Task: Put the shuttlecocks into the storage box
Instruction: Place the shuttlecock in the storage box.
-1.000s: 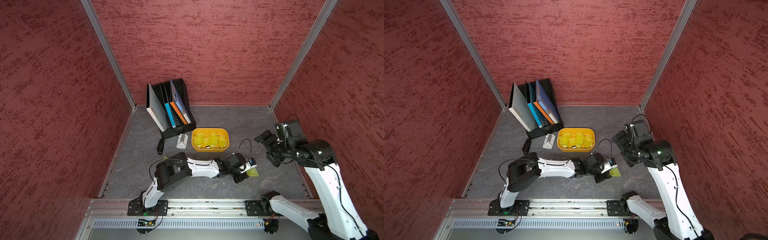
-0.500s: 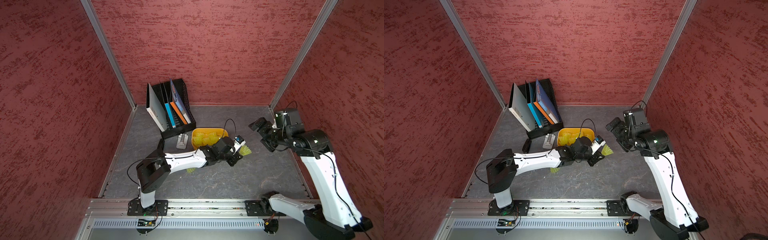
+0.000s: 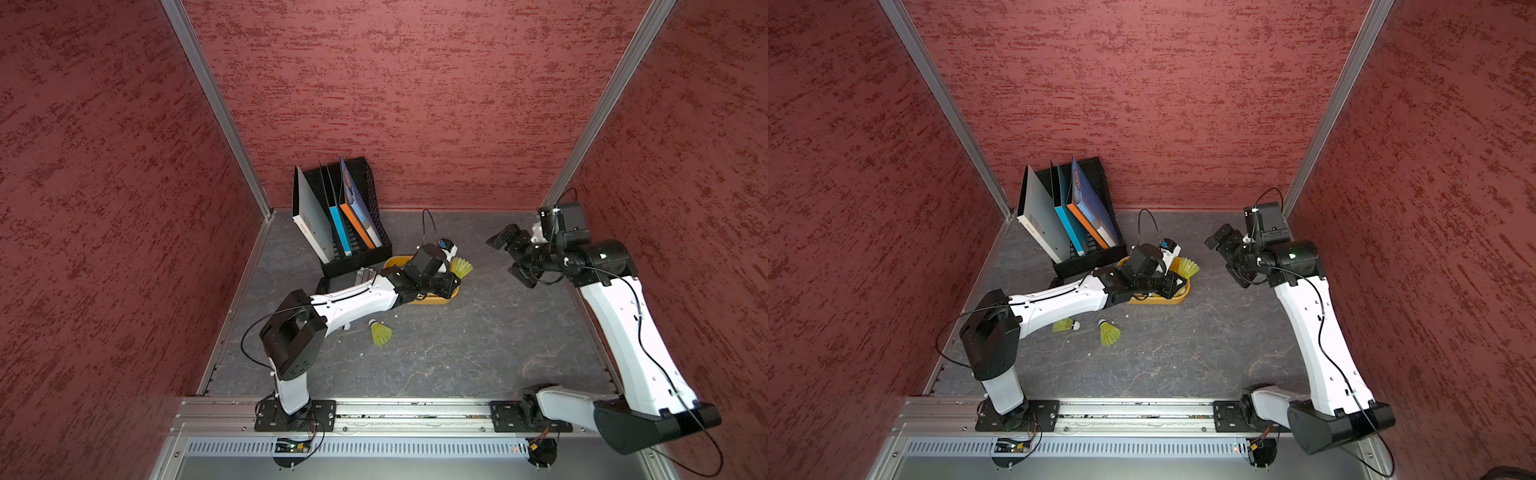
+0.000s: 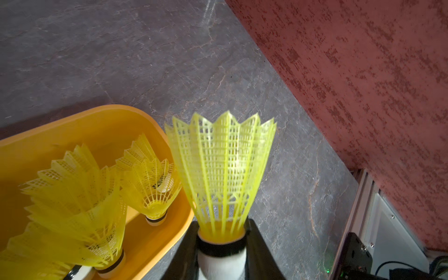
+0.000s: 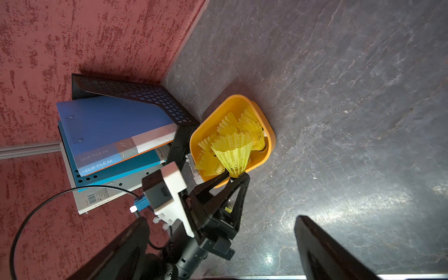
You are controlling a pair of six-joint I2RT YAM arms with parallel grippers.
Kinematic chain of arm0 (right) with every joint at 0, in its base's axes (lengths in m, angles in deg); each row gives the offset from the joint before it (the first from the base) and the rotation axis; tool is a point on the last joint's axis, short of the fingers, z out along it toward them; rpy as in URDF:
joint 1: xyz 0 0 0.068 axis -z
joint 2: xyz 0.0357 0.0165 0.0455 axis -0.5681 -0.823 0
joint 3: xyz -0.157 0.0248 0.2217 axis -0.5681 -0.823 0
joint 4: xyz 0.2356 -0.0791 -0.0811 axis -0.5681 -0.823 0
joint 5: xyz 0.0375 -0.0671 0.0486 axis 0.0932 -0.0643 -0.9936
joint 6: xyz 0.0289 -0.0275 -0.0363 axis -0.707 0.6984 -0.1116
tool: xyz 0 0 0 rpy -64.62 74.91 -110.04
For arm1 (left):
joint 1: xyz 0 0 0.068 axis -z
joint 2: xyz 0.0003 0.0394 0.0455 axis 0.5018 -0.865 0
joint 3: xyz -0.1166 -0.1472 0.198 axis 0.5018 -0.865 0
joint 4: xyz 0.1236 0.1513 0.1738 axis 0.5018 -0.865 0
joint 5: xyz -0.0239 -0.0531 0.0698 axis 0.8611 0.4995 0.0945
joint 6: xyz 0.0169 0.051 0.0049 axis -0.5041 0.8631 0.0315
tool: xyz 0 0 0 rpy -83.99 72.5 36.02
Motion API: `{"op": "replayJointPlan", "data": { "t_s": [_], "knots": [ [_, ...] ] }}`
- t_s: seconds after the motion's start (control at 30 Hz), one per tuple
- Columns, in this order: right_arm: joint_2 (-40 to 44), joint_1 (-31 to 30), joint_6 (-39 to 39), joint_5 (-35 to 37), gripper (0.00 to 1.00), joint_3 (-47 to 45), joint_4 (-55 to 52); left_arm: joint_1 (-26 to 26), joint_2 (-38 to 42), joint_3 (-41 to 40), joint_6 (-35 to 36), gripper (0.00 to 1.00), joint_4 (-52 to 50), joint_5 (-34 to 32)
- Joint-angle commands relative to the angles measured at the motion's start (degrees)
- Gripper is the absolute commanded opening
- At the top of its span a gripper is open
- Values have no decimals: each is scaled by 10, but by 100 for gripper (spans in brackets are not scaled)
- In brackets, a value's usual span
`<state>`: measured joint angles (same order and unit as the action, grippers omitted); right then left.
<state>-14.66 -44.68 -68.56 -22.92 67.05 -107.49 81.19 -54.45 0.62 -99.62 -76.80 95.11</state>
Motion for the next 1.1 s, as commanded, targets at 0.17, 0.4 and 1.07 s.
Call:
{"op": "replayJointPlan", "data": {
  "t_s": [0.17, 0.4, 1.07],
  "knots": [
    [-20, 25, 72, -35, 96, -47, 44, -4, -55, 91, -53, 21, -80, -46],
    [-17, 26, 83, -37, 95, -116, 82, -2, -115, 154, -94, 20, -136, -76],
    [-84, 59, 188, -101, 94, -183, 120, 5, -181, 211, -112, 21, -169, -116]
  ]
}}
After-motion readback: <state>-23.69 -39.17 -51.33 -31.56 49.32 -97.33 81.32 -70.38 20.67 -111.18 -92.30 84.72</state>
